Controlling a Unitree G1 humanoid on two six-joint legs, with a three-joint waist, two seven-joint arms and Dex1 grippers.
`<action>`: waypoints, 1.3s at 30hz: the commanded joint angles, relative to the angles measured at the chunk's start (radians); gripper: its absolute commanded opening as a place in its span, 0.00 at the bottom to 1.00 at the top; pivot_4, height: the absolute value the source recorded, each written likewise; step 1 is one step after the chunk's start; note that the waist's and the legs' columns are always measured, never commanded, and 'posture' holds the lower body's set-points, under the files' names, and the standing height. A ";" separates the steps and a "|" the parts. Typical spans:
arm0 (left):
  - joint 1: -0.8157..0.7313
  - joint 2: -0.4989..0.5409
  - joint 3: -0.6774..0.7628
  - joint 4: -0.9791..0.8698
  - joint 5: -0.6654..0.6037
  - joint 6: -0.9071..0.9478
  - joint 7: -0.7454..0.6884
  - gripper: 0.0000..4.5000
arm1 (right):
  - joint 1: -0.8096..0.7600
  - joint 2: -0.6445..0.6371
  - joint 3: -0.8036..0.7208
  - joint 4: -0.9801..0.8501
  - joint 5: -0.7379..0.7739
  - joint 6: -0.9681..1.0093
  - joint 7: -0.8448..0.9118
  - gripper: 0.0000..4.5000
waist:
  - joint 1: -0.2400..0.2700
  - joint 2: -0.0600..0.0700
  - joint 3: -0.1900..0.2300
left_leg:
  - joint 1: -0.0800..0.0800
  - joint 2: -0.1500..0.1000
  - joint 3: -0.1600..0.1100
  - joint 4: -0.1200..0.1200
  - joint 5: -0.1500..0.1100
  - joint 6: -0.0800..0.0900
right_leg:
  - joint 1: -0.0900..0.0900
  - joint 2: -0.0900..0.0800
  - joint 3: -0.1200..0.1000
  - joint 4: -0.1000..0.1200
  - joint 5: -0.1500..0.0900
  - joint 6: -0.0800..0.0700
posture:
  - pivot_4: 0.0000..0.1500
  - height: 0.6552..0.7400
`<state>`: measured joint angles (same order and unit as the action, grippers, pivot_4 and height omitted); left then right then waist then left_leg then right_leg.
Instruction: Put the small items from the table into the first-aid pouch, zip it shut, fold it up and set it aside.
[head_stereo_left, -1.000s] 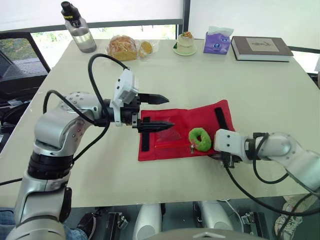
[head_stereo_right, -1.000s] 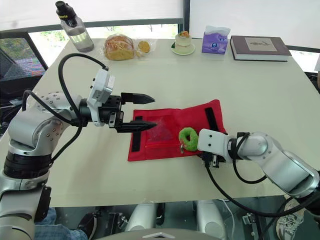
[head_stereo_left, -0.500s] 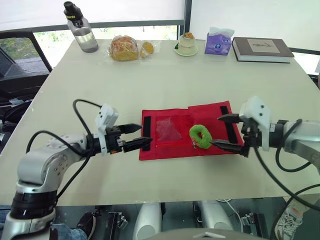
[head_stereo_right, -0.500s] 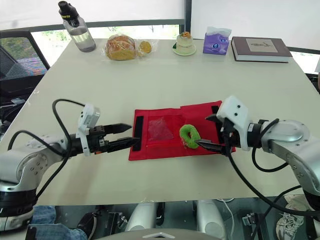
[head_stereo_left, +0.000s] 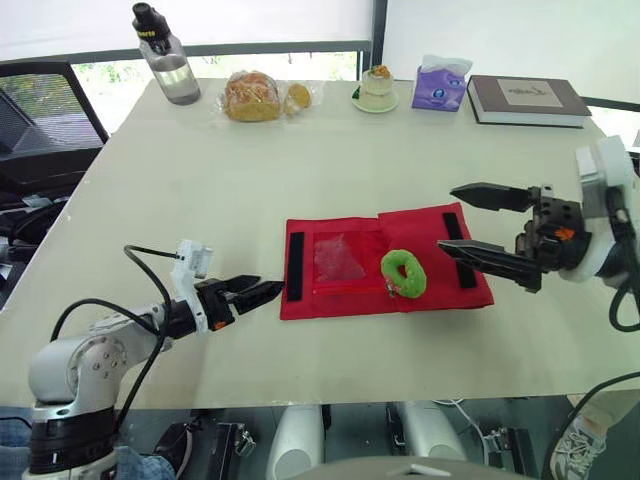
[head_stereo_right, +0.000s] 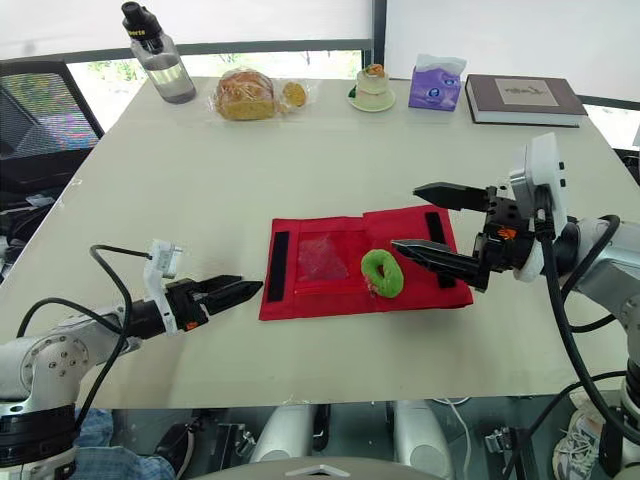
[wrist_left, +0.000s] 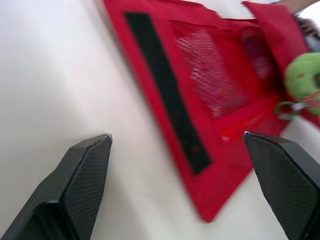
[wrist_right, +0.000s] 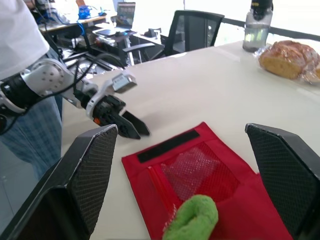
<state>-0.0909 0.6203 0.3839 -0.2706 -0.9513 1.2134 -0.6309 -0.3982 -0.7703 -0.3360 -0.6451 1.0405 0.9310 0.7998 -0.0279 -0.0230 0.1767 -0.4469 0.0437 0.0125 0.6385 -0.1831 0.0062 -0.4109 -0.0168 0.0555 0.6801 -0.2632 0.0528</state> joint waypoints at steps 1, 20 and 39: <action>-0.041 -0.063 -0.006 0.042 -0.061 0.091 0.079 1.00 | 0.033 -0.068 0.035 -0.042 -0.089 -0.097 0.075 0.97 | 0.006 0.001 -0.001 | 0.000 -0.001 0.000 0.000 0.000 0.000 | 0.000 0.000 0.000 0.000 0.000 0.000 | 1.00 1.00; -0.142 -0.053 0.001 0.222 -0.077 0.019 -0.009 0.04 | 0.162 -0.150 0.110 -0.007 -0.302 -0.303 0.167 1.00 | 0.015 0.001 -0.002 | -0.001 -0.002 -0.004 0.004 0.000 0.000 | 0.003 0.000 -0.003 0.000 -0.001 -0.002 | 1.00 1.00; -0.567 0.217 -0.355 0.730 0.357 -0.349 -0.618 0.00 | -0.063 -0.034 0.404 0.190 -0.453 -0.323 0.169 0.91 | 0.014 0.000 -0.001 | -0.003 -0.002 -0.002 0.003 0.000 0.000 | 0.000 -0.001 -0.003 -0.001 0.001 -0.001 | 1.00 1.00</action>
<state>-0.5904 0.8172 0.0460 0.4758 -0.6084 0.8668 -1.1946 -0.4021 -0.8334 0.0163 -0.4822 0.6182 0.6120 0.9735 -0.0140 -0.0229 0.1758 -0.4501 0.0421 0.0101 0.6422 -0.1831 0.0063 -0.4113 -0.0171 0.0528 0.6799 -0.2625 0.0519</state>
